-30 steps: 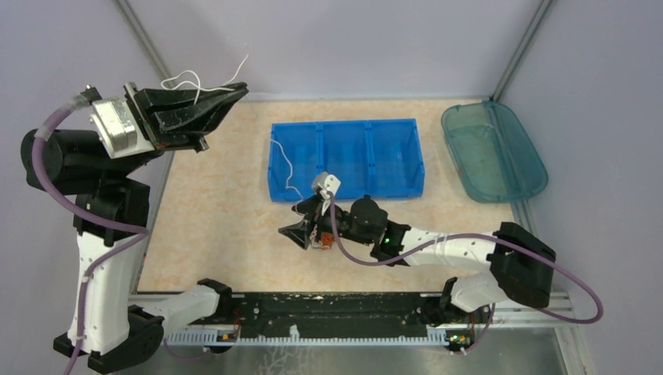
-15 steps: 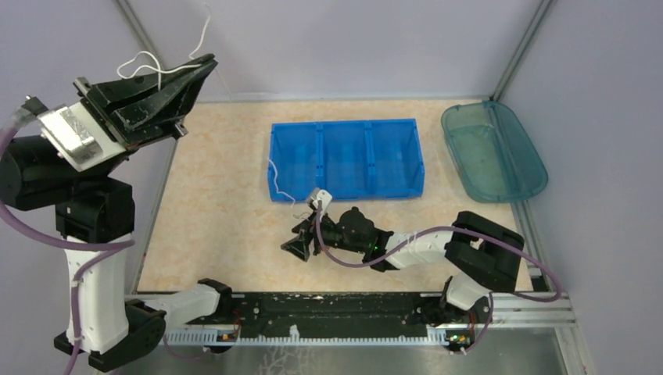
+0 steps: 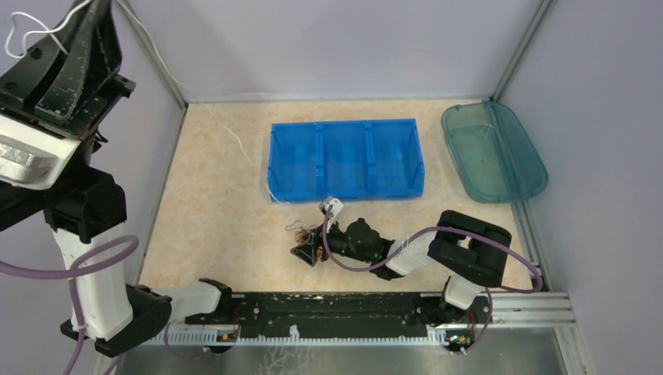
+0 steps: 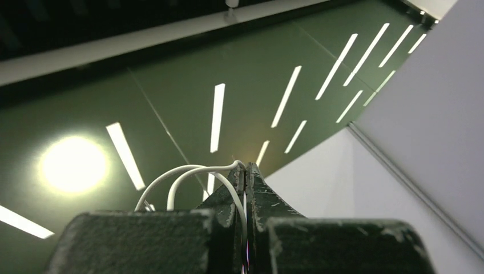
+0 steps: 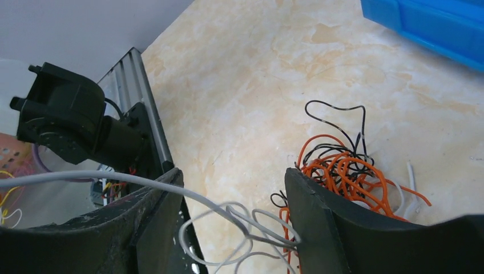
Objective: Untangle the cables
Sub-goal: Untie the cable.
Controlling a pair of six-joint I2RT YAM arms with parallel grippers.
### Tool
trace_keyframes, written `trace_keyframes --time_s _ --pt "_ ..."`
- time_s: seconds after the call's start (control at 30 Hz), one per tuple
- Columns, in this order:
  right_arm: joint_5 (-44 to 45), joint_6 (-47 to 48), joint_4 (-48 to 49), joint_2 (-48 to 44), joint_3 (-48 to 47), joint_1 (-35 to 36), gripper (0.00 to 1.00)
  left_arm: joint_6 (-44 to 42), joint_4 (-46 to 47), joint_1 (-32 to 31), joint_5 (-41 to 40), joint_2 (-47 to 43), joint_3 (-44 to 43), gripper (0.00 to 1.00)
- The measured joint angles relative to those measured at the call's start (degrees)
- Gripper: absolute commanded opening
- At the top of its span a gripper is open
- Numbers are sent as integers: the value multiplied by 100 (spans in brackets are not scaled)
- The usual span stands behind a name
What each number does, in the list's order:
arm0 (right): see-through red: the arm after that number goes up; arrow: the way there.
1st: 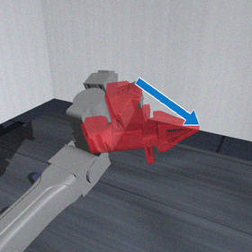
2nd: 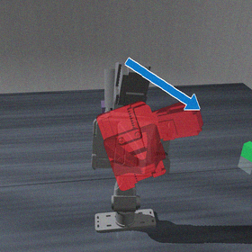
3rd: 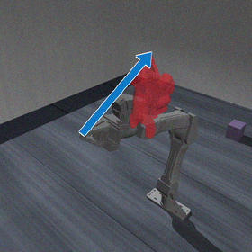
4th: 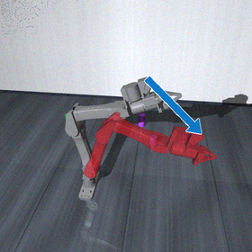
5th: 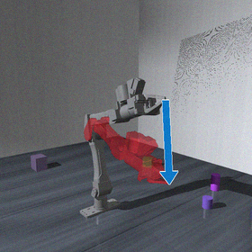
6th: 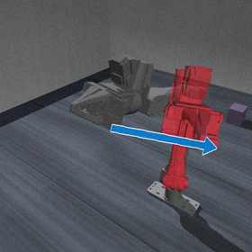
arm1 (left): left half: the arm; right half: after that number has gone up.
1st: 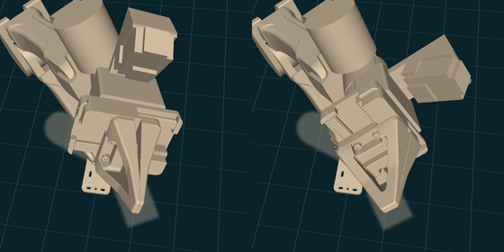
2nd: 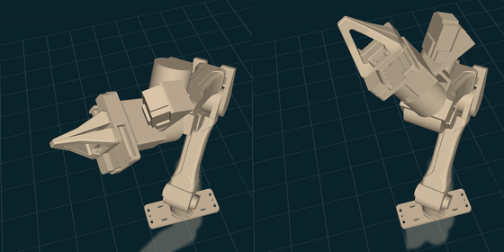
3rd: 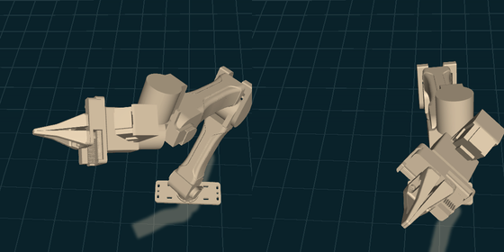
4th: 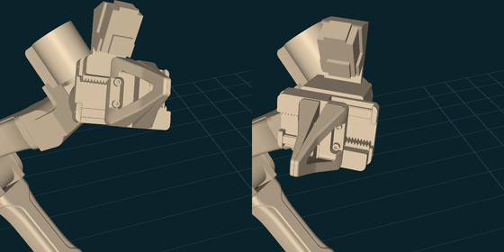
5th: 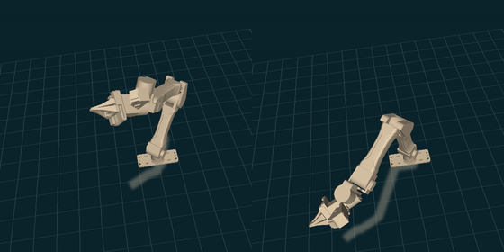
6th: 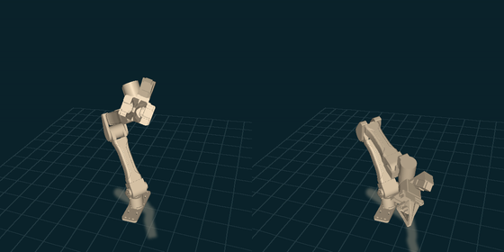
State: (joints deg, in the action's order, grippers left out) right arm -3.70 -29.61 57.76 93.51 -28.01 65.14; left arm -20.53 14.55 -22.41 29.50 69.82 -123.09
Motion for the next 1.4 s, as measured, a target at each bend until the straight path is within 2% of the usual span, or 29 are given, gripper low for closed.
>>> trace_keyframes --time_s 0.4,0.53,0.67,0.83,0.93,1.23,1.4 --pt "223 -92 11 -2 179 0 67 -1228 1408 0 -387 356 -553 0" --pt "273 -85 -52 -59 179 0 67 -1412 1414 0 -439 372 -544 0" --pt "337 -26 -304 -317 173 0 67 -1421 1224 0 -382 98 57 0" --pt "455 153 -909 -896 90 0 78 -1355 1049 0 -400 -210 999 0" --pt "592 282 -1266 -1296 -52 0 82 -1185 874 0 -542 -199 1255 0" --pt "1067 435 -1853 -2214 -92 -188 82 -1093 728 0 -693 -166 2444 0" --pt "1346 446 -2070 -2726 28 -317 83 -1032 732 0 -752 61 2769 0"
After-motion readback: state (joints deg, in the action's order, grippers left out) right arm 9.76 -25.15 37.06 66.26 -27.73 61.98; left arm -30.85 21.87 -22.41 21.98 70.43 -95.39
